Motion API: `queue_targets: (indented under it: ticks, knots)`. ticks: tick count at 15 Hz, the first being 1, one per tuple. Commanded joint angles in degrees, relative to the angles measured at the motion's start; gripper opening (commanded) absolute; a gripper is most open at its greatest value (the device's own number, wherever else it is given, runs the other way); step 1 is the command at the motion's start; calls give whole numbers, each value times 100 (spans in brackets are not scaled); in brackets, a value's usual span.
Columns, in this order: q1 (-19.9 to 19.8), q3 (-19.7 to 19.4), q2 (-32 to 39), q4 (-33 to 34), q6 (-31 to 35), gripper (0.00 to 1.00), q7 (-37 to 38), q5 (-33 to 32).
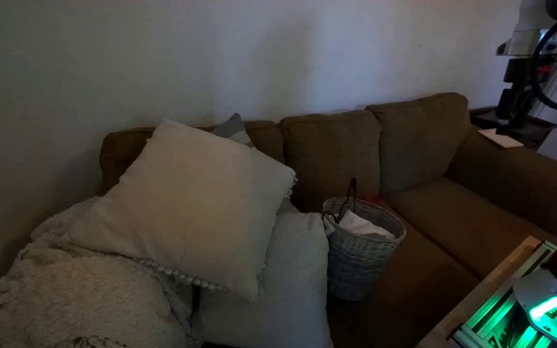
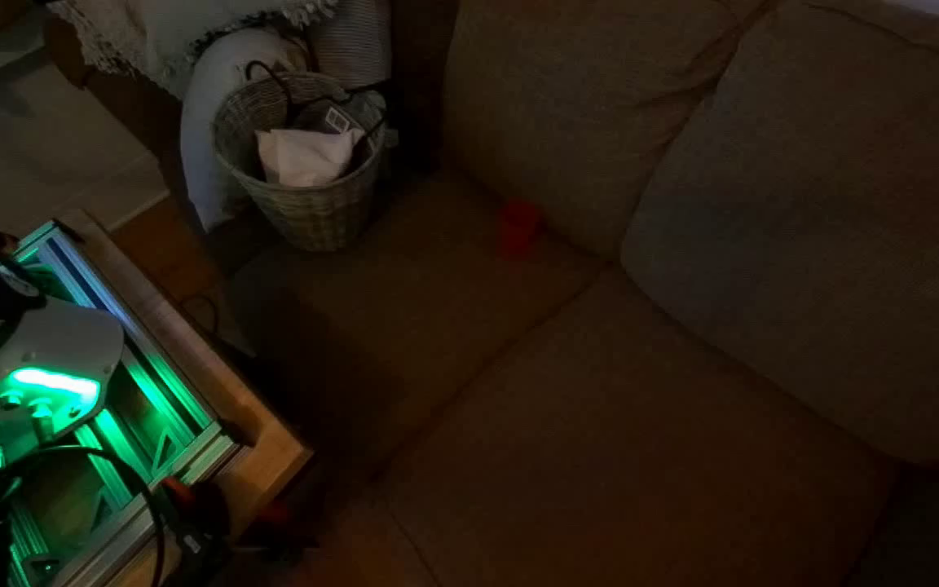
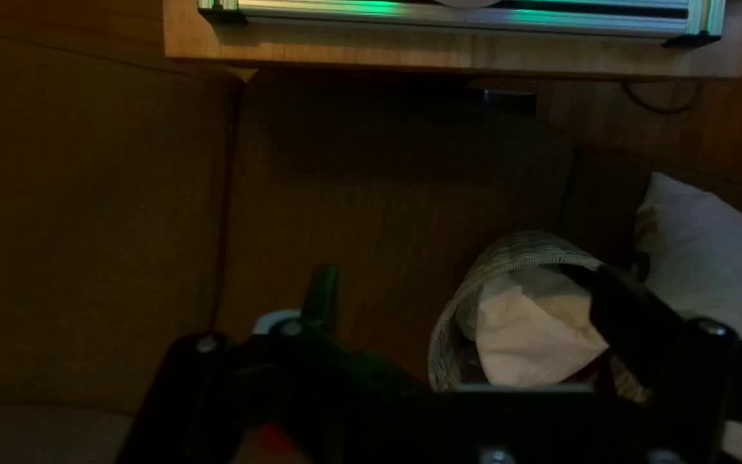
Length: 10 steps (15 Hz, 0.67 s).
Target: Move the cup from the seat of the couch to the basket
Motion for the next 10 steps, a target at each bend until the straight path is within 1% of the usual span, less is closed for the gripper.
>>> queue_targets:
  ticks: [1, 6, 7, 8, 10]
  knots:
    - [40, -30, 0, 8, -11, 100, 23, -16]
    - [40, -30, 0, 9, -11, 100, 23, -16]
    - [-65, -66, 259, 14, 259, 100, 250, 12]
    - [-59, -175, 483, 17, 415, 100, 152, 18]
    - [-135, -292, 1174, -172, 1330, 100, 194, -50]
